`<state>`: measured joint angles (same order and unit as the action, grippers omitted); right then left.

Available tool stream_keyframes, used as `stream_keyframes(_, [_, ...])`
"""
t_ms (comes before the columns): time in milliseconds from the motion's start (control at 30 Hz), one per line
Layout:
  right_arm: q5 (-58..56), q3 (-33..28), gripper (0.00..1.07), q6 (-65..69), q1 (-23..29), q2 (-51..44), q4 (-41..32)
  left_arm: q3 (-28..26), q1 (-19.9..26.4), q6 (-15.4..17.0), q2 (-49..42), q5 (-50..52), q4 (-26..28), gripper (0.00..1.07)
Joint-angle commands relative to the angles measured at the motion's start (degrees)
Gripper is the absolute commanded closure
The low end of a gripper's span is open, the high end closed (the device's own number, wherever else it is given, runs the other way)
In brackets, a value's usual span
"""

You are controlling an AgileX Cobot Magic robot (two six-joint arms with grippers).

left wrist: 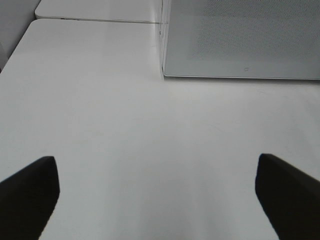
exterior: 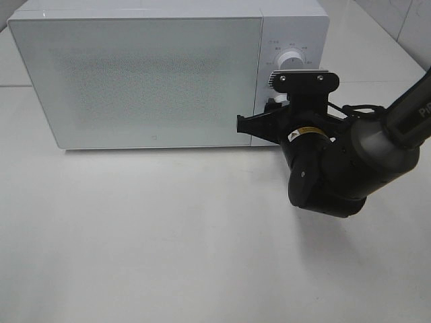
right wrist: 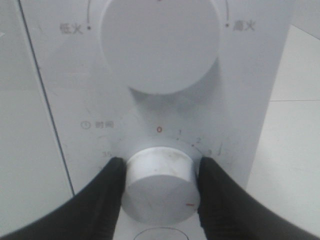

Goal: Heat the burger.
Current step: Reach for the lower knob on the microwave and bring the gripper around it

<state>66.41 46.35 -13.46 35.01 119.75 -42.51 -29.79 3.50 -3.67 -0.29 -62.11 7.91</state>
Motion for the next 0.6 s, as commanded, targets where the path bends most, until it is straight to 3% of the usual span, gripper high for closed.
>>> stream_keyframes(33, [1.7, 0.8, 1.07, 3.7, -0.2, -0.2, 5.2, 0.1, 0.1, 0.3, -1.0, 0.6, 0.2, 0.07])
stream_keyframes(267, [1.7, 0.8, 1.07, 8.5, -0.2, -0.2, 7.0, 0.1, 0.1, 0.3, -1.0, 0.6, 0.2, 0.07])
stream_keyframes(600, [2.0, 0.8, 1.07, 29.1, -0.2, -0.2, 9.1, 0.1, 0.1, 0.3, -1.0, 0.6, 0.2, 0.07])
